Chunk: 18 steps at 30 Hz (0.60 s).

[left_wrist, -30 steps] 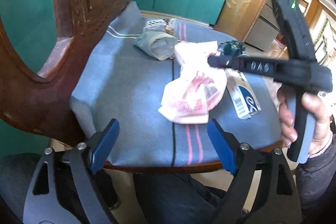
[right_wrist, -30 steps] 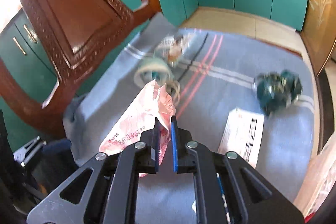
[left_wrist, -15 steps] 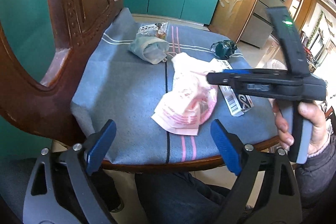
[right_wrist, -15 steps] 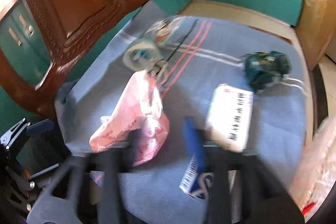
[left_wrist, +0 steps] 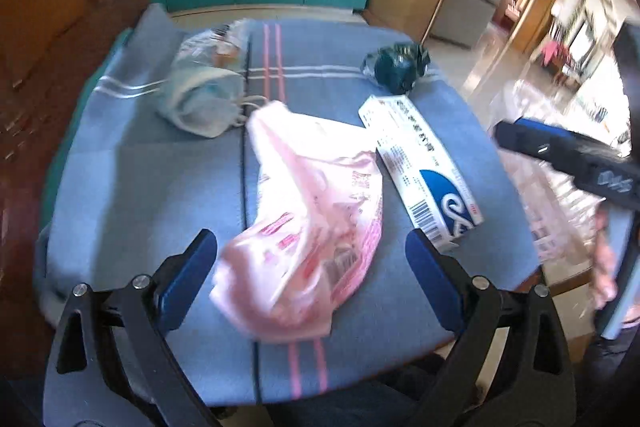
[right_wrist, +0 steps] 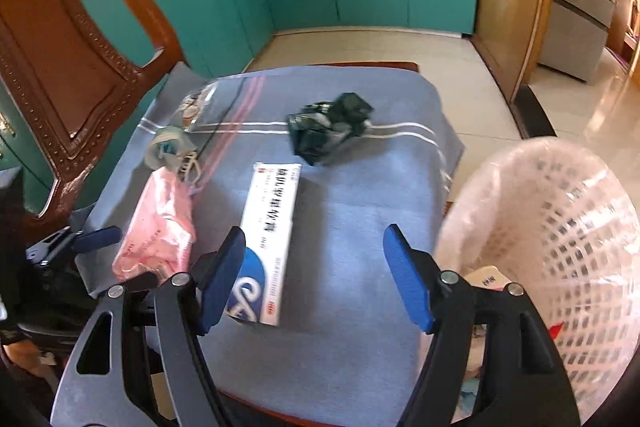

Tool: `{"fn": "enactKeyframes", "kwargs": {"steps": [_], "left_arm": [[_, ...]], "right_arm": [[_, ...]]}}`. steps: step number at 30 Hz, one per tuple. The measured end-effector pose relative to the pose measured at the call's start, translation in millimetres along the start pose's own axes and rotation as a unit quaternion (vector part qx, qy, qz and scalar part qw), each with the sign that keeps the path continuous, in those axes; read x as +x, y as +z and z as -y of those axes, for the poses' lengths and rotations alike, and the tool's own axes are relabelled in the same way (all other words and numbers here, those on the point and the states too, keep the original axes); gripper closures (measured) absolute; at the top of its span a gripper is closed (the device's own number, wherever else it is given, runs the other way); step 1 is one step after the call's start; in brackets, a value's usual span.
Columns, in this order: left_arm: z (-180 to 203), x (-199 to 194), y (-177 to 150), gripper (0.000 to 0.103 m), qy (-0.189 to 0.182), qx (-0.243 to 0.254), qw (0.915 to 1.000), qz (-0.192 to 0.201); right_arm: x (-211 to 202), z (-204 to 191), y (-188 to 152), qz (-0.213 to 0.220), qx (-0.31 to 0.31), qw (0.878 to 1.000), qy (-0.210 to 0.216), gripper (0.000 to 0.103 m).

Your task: Collect trash

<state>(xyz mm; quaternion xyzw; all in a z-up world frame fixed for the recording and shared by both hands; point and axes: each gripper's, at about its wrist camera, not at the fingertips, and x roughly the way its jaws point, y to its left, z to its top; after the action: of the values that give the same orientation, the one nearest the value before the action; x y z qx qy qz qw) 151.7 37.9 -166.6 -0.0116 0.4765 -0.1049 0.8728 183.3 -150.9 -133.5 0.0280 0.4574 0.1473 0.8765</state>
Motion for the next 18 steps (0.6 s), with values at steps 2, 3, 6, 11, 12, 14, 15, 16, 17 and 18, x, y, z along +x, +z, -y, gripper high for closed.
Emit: {"fn": "enactKeyframes", "kwargs": {"steps": [2,3,6,11,12,14,15,16,17,18], "left_arm": [[4.2,10.3,-1.6,0.028,0.014,0.007,0.9998,-0.009],[3.2,12.6,-2.7,0.033,0.012,0.005,0.9998,-0.013],[-6.1,11.8,-6.0,0.043,-0.002,-0.019,0.9997,-0.014],[-15.4,3.9,-11.9,0.053,0.009,-0.041,0.9991,-0.010],[-17.1,0.4,-16.1,0.053,0.019,-0.044,0.9988,-0.010],[-20.7,-4.6,-20.6,0.053,0.032,-0.047,0.9984,-0.008],[-23.6,-7.8,-24.6,0.053,0.042,-0.051,0.9978,-0.006],[-27.7,-11.6,-28.2,0.053,0.050,-0.055,0.9972,-0.005],[-30.5,-12.8,-31.1,0.052,0.057,-0.058,0.9967,-0.005],[-33.7,-13.2,-34.2,0.051,0.059,-0.063,0.9962,-0.005]], "right_arm": [[0.4,1.4,-0.4,-0.002,0.004,1.000,0.000,0.031],[1.9,0.6,-1.0,-0.006,0.004,1.000,0.002,0.031],[14.6,-11.9,-0.9,-0.016,-0.009,1.000,0.013,0.027],[49.8,-44.3,-1.2,-0.044,-0.039,0.998,0.003,0.027],[55.5,-48.4,-1.3,-0.049,-0.042,0.998,-0.006,0.027],[66.9,-55.7,-1.6,-0.059,-0.050,0.997,-0.025,0.027],[72.9,-59.8,-2.5,-0.065,-0.056,0.996,-0.034,0.027],[78.2,-63.7,-4.1,-0.071,-0.063,0.995,-0.039,0.027],[81.0,-65.9,-5.8,-0.073,-0.068,0.994,-0.043,0.027],[82.8,-71.5,-7.4,-0.067,-0.084,0.993,-0.058,0.027]]}}
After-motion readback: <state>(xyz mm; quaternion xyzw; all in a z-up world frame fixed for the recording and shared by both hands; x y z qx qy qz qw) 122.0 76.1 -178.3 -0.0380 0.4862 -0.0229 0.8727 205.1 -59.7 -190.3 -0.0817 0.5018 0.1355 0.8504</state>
